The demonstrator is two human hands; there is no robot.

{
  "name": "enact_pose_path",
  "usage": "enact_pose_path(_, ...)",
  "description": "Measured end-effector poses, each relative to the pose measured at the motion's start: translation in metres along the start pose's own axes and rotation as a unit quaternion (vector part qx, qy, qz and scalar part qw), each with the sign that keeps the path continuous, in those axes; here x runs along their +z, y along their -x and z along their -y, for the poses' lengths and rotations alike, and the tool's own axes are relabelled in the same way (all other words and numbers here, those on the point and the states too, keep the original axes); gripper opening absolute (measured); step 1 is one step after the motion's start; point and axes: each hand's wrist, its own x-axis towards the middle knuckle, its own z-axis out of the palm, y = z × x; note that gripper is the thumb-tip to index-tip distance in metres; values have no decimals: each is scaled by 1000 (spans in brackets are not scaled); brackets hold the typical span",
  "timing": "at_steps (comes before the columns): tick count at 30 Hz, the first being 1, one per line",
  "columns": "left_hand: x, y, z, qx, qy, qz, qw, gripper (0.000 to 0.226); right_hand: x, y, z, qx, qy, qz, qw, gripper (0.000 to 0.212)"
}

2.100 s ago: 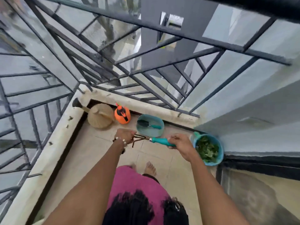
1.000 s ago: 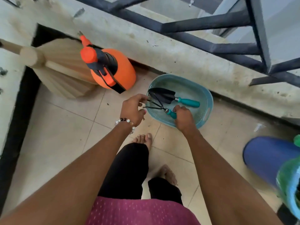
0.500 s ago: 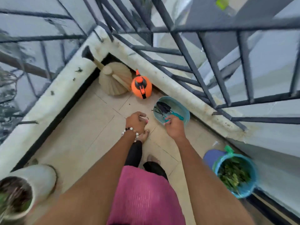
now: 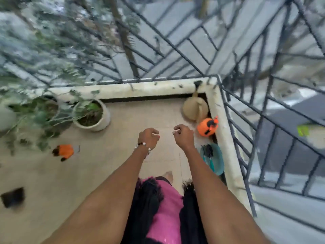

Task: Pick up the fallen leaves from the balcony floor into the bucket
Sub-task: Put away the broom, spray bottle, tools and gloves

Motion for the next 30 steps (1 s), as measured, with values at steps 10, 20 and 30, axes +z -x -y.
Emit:
enact_pose_path(10, -218, 80, 188, -117, 147, -236, 954, 9, 197, 94, 159, -233, 195, 208, 930, 20)
enact_pose_path(20, -341, 211, 416, -269, 234, -362, 861, 15, 418, 225, 232, -361, 307, 330, 816, 15)
enact_pose_path(30, -377, 285, 558, -394, 334, -427, 743, 10, 600, 322, 280, -411, 366, 449, 704, 13)
